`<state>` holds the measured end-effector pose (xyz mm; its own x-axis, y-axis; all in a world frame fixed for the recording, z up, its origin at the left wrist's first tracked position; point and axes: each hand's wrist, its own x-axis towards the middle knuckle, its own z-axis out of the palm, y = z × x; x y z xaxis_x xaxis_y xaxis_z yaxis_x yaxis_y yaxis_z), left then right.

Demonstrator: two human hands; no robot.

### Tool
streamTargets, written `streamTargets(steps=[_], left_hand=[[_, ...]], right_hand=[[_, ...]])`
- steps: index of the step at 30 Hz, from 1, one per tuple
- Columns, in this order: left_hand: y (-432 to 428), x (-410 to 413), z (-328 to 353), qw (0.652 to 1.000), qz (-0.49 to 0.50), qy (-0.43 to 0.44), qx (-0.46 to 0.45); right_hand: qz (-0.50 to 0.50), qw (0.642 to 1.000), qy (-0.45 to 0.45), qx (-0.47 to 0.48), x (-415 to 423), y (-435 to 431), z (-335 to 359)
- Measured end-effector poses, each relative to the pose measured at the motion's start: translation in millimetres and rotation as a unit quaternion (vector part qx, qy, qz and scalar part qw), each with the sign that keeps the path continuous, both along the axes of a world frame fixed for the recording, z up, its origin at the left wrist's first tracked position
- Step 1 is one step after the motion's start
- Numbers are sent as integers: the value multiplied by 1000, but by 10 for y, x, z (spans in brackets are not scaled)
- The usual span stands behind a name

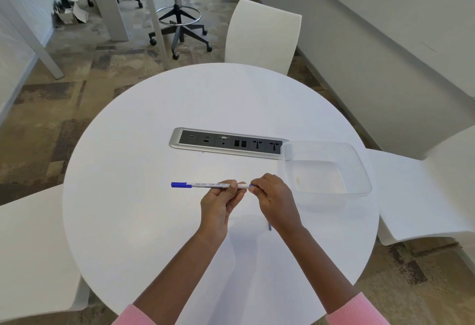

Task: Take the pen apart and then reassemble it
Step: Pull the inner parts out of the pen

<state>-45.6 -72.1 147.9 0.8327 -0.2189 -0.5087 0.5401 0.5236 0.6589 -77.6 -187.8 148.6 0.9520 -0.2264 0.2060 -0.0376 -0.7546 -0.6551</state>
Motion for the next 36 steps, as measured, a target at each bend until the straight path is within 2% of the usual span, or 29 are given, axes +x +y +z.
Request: streamTargets(steps=[7,11,14,15,17,21,28,32,36], left_hand=[[-2,5,-7,1000,-13,-21,7],[3,1,-18,1000,-16,-24,9],[-6,-11,-38,1000,-11,-17,10],[-4,-15,-38,1000,-9,-14,8],[1,-18,-34,1000,-7,-13,4],[16,-5,-17,1000,0,-10,1],[14,-28,-14,1000,-5,-11,4],[19,-51,-16,1000,-9,-12,1],[40,-61,-19,999,-19,-24,10]], right_hand=[[-7,986,102,130,2,-24,164],[-28,954,178,242,42,-57,194],[-4,926,224,305,55,-80,205],[4,926,228,302,46,-73,200],[4,948,203,247,11,-46,168],[-9,987,86,133,-55,4,90],[17,998,-2,-64,-46,-21,-21],[32,996,1,-81,-56,-26,10],[45,996,74,-21,-60,-21,105]])
